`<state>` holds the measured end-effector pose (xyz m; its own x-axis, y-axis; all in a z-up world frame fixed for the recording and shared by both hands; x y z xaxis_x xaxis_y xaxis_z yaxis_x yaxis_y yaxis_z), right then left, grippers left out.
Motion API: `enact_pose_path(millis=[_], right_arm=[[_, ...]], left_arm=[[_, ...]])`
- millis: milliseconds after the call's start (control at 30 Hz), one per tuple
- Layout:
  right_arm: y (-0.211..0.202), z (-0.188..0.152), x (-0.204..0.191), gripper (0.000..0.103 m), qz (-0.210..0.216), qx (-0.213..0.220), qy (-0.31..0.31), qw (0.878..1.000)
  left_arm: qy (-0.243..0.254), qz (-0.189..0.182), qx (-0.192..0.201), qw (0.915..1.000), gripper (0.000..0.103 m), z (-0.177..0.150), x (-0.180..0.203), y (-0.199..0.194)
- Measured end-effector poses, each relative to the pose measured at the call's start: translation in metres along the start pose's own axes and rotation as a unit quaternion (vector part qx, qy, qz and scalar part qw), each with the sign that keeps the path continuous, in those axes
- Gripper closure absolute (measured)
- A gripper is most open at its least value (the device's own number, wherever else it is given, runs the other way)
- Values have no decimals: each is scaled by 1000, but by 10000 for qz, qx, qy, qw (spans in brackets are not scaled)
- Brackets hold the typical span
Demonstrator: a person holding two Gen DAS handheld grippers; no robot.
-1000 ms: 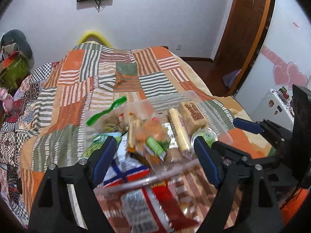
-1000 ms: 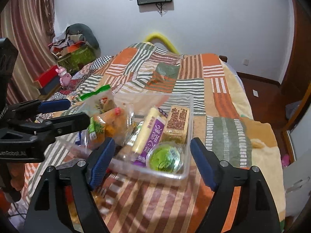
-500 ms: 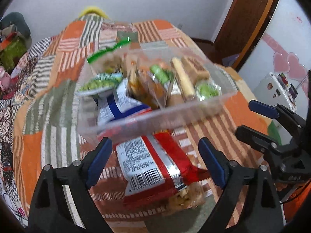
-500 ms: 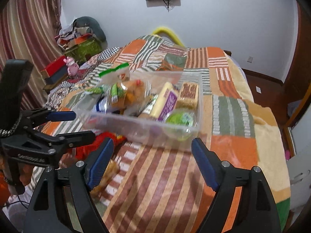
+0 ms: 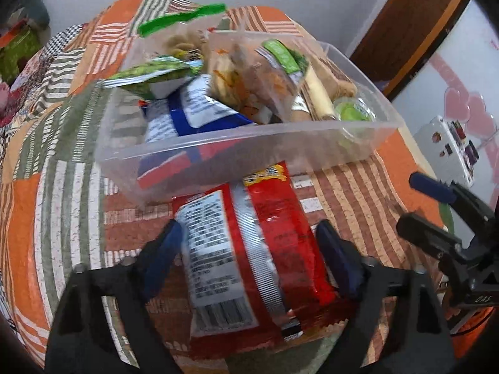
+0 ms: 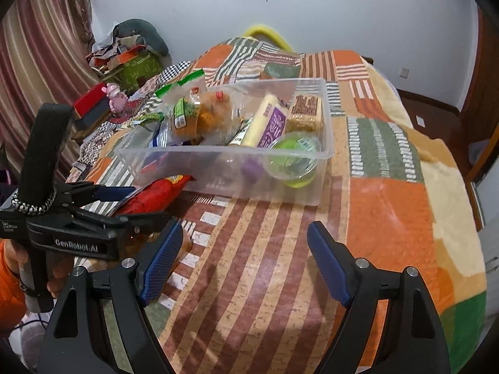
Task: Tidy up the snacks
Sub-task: 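Grasp the red chip bag with left tool while right tool grasps the bagged biscuits, then lower the biscuits and red chip bag into the box and open both tools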
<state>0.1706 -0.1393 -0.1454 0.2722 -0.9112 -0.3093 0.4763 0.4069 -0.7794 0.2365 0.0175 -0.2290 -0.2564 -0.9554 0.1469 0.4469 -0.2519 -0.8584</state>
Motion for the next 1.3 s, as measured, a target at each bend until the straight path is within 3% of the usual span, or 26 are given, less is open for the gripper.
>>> enact_pose_path(millis=[33, 67, 300, 600, 900, 967, 1133, 1300], right_arm=[[0, -1, -2, 23, 16, -14, 0, 10000], [0, -3, -4, 23, 34, -32, -3, 10000], [7, -12, -27, 23, 152, -173, -174, 9996], [28, -22, -61, 23, 369, -451, -321, 9978], [53, -36, -80, 25, 182, -773, -608, 9950], [54, -38, -78, 29, 191, -834, -592, 9946], [47, -35, -68, 58, 150, -802, -545, 9952], [36, -31, -62, 61, 15, -526, -577, 9969]], left_arm=[[-42, -8, 38, 10000, 36, -2, -2, -3], [-71, 30, 77, 9999, 39, -3, -4, -7], [69, 429, 224, 9988, 40, -26, -11, -30], [-237, 869, 498, 9947, 40, -65, -41, -69], [-282, 915, 656, 9932, 40, -80, -42, -82], [-272, 887, 677, 9934, 40, -80, -40, -82], [-236, 848, 713, 9936, 40, -78, -34, -80], [-229, 808, 761, 9936, 40, -73, -29, -80]])
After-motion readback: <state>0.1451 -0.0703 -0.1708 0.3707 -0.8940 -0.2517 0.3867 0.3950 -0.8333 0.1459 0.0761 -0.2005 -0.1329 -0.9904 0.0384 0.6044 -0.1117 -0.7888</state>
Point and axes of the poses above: each gripper's, at about its wrist camera, not at the fingertips, and y roughly the way its jaws point, x to its right, z to its top, the point moved 3 cm from there along y, roughly the way its jaws point, and after that the axes turned 13 degrees about y, right-handed, at the moved point
